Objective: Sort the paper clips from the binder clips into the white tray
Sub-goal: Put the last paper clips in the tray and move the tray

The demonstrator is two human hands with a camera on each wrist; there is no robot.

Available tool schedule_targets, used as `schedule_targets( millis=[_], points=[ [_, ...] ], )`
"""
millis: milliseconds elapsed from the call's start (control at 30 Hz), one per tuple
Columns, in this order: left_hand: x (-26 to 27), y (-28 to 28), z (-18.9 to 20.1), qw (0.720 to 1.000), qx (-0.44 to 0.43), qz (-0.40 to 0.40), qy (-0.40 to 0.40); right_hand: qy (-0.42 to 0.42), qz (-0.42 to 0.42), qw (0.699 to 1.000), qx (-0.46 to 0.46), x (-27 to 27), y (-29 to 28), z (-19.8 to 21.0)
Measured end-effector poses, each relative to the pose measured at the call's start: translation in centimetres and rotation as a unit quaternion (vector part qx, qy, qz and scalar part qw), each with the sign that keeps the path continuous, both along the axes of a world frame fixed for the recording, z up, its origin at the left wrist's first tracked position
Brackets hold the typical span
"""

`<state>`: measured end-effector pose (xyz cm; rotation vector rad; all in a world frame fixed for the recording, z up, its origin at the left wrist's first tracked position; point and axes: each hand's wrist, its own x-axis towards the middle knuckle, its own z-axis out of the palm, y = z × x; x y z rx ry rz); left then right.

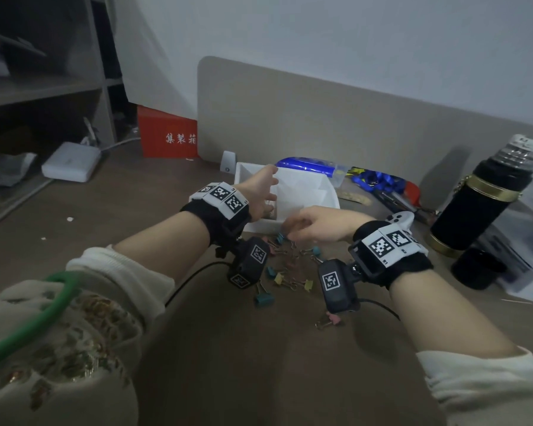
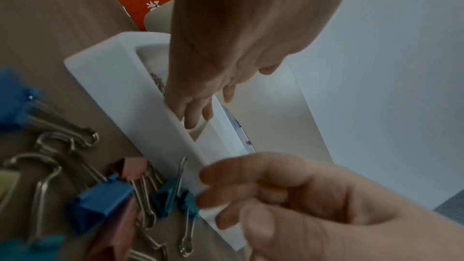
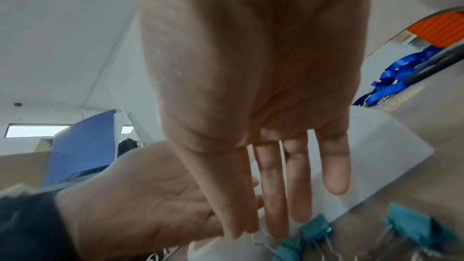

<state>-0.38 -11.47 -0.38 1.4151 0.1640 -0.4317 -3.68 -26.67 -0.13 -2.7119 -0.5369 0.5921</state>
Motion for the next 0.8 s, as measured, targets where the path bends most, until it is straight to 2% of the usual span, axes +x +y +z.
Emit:
schedule_targets(
  millis=[100,333,433,600,800],
  points=[
    [-0.5,0.3,0.0,1.000,-0.014,0.016,0.005,-0.019,-0.001,1.000,-0.004,-0.4,1.1,-0.3],
    [-1.4,2.0,-0.5,0.992,-0.046,0.111,-0.041,-0.061,0.018,0.991,-0.115,-0.3,3.2,-1.2],
    [-2.2,2.7,-0.3,0.997,-0.004,0.078,-0.025,-0.037,0.014,0.995,-0.090,-1.0,3.5,-1.5],
    [-3.3,2.8,-0.6,0.997,0.070,-0.006,0.013,-0.058,0.028,0.994,-0.092,-1.2,4.2,-2.2],
    [-2.6,3.8,-0.8,0.997,0.077,0.002,0.018,-0.071,0.040,0.992,-0.098,-0.9,5.2,-2.4]
  ],
)
